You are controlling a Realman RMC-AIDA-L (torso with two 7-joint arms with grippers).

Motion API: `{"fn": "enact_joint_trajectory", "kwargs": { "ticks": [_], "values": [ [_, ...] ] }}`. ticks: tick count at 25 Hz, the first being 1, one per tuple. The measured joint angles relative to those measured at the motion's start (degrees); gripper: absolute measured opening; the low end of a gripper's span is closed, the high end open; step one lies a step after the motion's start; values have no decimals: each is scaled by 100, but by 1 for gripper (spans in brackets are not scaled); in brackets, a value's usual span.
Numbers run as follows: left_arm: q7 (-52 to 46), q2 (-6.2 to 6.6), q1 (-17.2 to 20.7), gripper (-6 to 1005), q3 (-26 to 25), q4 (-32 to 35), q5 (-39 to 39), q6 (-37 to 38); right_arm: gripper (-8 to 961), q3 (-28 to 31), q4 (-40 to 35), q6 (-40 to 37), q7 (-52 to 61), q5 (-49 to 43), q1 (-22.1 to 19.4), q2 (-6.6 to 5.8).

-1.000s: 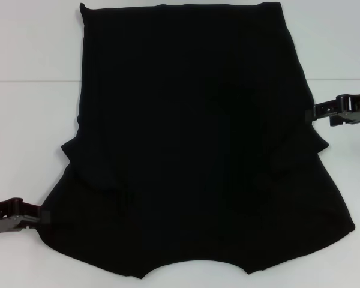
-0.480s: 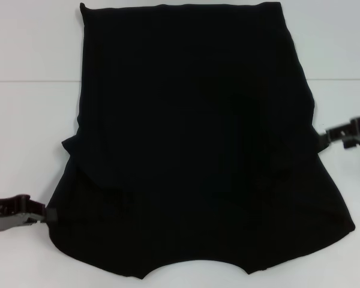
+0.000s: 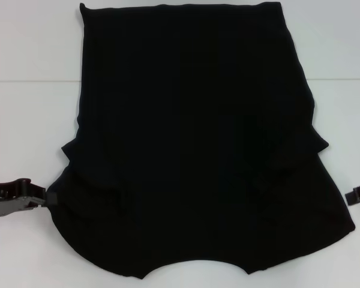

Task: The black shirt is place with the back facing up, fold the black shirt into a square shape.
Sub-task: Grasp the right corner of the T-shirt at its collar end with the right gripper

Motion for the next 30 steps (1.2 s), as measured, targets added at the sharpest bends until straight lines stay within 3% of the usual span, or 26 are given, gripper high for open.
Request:
{"fn": "enact_joint_trajectory", "kwargs": {
  "ticks": [9,13,18,24,30],
  "values": [
    [-34,13,-33,28,10,-69,0,-64,772,-34,21,64,-297,-314,-24,319],
    [-36,18,-42,28,-3,-71,-3,-66,771,-38,23,67,-276,-326,-23,329],
    [-39,19,-44,28,2,-70,-16,-66,582,-21,23,71,-250,-332,-20,335],
    [-39,19,-44,28,-26,-69,-16,-66,517,-43,23,137,-231,-389,-18,381],
    [-39,19,-44,29,-25,-70,-18,-65,516,-82,220,316,-217,-456,27,415]
  ]
}}
